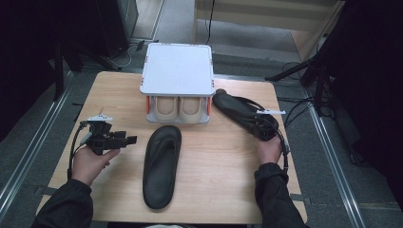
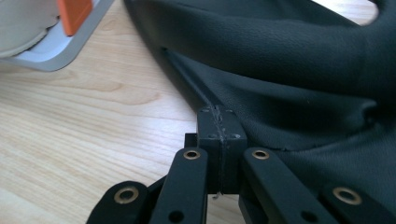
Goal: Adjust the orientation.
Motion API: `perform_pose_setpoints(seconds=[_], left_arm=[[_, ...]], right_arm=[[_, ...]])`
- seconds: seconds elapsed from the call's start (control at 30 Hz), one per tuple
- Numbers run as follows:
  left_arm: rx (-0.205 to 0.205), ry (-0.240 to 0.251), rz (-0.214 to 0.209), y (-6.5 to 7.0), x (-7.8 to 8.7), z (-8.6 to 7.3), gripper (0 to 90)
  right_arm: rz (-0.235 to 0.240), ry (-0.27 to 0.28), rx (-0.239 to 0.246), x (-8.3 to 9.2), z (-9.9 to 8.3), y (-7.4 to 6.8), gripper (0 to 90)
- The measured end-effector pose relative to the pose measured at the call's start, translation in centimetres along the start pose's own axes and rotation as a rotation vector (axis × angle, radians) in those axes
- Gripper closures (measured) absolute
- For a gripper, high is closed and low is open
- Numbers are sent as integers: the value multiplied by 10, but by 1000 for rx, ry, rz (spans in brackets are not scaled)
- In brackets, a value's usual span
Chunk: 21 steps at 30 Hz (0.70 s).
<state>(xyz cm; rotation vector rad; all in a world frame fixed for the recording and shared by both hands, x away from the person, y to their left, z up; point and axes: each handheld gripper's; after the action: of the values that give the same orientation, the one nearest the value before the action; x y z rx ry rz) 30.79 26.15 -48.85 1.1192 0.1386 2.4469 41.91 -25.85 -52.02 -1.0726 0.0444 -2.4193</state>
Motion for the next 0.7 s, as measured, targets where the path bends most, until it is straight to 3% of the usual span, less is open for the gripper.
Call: perform_pose_setpoints(seconds=[0.37,0.7], left_arm=[[4,-3,5,-2,4,-4,387],[14,11,34,-5,14,-15,384]], right_arm=[[-16,24,-51,1,8,18,900],[-37,38,-102,-3,18,34,900]])
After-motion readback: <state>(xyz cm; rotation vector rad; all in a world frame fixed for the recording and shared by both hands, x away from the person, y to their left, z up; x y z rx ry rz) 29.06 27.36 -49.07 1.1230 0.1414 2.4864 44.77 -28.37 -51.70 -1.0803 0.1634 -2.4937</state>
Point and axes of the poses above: each handheld gripper's, and its own axes: x roughly backward along the jaws, z roughly out of its top, y roughly to its right, and after that the axes turned 6 degrees about z, right-handed
